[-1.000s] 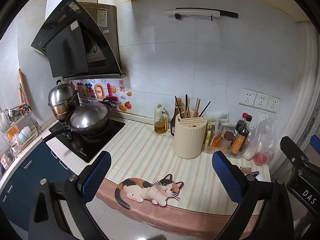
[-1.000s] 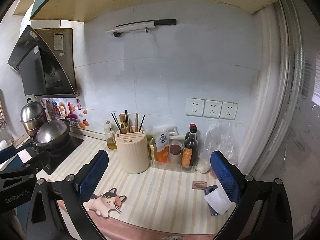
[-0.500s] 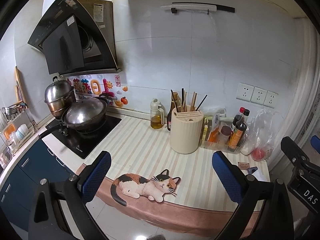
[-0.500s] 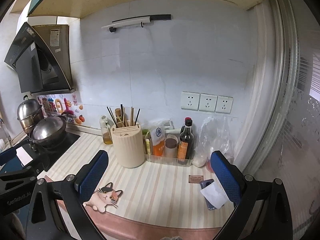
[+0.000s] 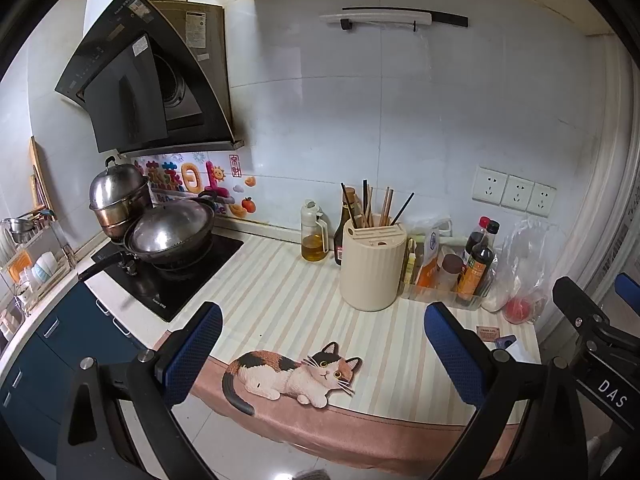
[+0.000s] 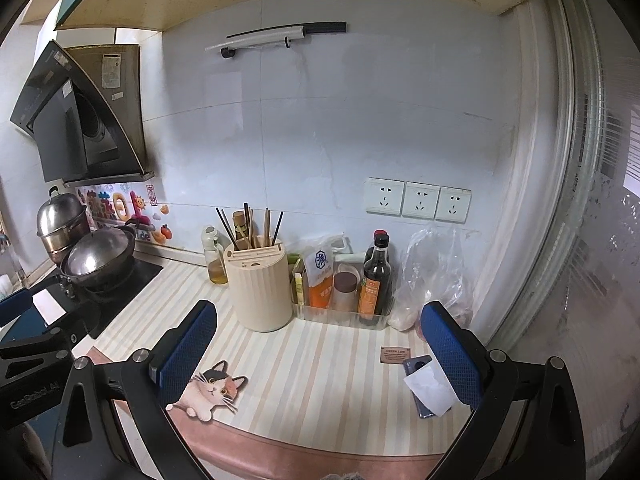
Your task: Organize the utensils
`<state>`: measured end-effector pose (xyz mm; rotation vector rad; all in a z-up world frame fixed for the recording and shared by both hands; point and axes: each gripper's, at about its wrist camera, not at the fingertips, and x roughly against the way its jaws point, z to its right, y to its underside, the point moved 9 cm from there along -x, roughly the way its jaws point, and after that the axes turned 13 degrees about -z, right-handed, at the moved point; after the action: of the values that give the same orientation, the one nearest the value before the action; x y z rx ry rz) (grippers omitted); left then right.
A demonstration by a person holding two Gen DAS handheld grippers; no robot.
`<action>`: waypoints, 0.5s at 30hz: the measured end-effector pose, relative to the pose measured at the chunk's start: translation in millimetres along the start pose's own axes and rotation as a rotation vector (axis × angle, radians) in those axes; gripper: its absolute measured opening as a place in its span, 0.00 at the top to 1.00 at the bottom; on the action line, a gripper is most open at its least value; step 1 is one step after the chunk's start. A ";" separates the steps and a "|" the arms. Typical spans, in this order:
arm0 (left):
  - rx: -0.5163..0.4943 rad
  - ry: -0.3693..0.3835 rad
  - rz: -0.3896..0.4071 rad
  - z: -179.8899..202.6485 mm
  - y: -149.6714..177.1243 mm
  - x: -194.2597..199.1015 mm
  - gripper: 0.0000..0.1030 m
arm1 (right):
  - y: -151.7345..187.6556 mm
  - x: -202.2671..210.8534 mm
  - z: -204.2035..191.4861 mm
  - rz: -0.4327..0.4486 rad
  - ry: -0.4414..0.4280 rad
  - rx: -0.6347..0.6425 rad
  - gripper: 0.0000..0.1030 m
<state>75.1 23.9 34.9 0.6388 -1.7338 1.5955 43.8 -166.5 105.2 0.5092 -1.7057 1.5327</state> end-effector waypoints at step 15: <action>-0.010 0.001 0.008 -2.6 -7.8 2.4 0.00 | -4.1 -2.8 -3.8 0.005 -0.005 -0.007 0.00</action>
<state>79.8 25.7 41.9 0.6265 -1.7446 1.5912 49.5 -164.3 105.6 0.5062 -1.7173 1.5293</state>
